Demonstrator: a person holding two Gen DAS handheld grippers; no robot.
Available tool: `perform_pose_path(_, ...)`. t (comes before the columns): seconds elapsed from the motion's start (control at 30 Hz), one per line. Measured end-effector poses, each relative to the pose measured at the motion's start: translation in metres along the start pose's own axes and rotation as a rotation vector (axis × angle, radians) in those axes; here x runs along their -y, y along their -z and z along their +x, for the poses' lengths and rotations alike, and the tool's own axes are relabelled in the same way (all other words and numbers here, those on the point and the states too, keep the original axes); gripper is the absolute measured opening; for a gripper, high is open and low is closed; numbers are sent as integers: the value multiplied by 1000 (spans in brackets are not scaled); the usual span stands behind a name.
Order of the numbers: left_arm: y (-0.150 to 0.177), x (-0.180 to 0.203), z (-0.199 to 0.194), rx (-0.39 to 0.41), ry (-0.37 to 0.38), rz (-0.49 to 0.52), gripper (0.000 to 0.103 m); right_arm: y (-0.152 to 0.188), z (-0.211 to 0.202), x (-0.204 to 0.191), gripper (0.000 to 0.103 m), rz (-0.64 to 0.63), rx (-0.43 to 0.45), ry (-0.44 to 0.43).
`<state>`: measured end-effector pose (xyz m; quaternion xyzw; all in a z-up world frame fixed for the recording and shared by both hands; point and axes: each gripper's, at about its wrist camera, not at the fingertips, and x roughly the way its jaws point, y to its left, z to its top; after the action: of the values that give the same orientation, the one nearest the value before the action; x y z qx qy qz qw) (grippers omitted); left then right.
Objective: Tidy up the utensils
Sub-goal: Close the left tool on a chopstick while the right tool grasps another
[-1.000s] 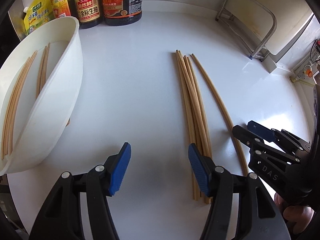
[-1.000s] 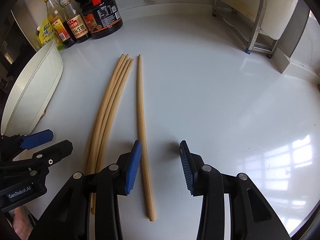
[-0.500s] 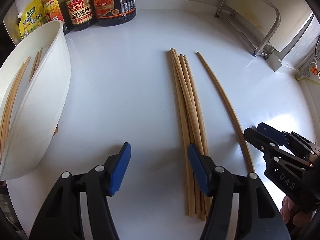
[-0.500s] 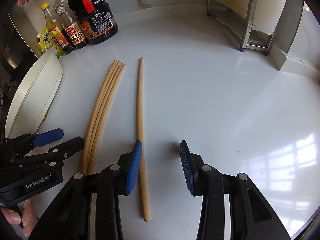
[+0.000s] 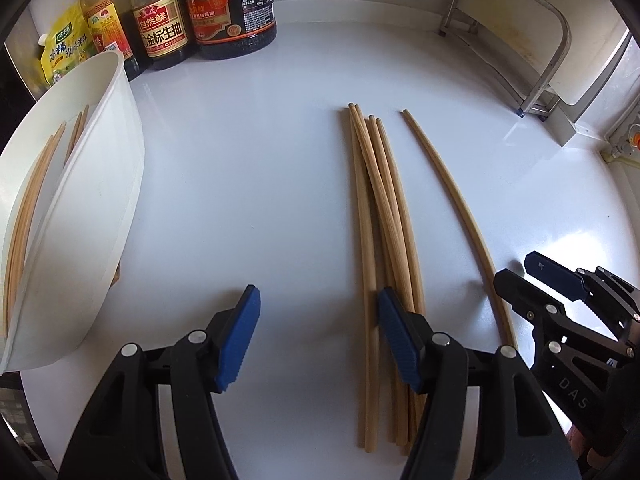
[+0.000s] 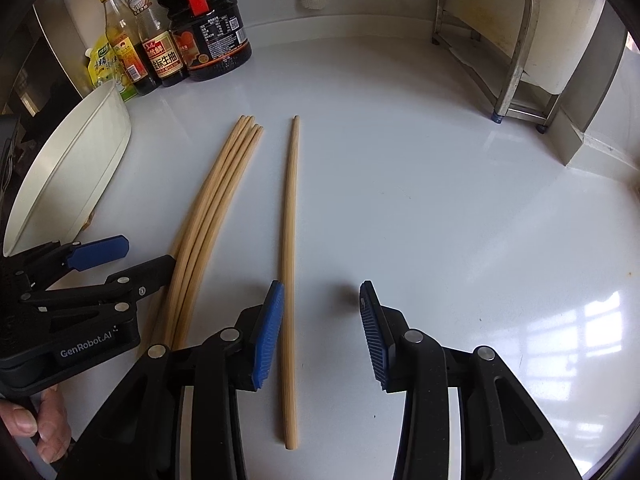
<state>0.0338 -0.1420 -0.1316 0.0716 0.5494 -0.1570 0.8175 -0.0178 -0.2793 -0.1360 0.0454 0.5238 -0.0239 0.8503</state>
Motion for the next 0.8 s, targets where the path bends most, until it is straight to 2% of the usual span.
perform_pose_path(0.5, -13, -1, 5, 4, -26, 10, 58, -5, 10, -17, 38, -78, 13, 66)
perform_pose_path(0.53, -13, 0, 5, 5, -31, 16, 56, -5, 10, -18, 38, -79, 15, 68)
perform_pose_path(0.6, -14, 1, 4, 8, -25, 25, 38, -6, 11, -19, 37, -81, 19, 69)
perform_pose_path(0.63, -14, 2, 4, 8, -21, 31, 34, -5, 11, -20, 35, -82, 20, 69)
perform_pose_path(0.67, -15, 4, 3, 5, -15, 35, 24, -5, 11, -21, 31, -86, 22, 65)
perform_pose_path(0.7, -15, 5, 3, 1, -9, 40, 15, -5, 11, -22, 21, -91, 23, 63)
perform_pose_path(0.73, -15, 5, 3, -3, -1, 42, 10, -5, 12, -24, 9, -96, 21, 64)
perform_pose_path(0.8, -14, 5, 3, -13, 17, 42, 8, -7, 12, -26, 7, -97, 16, 66)
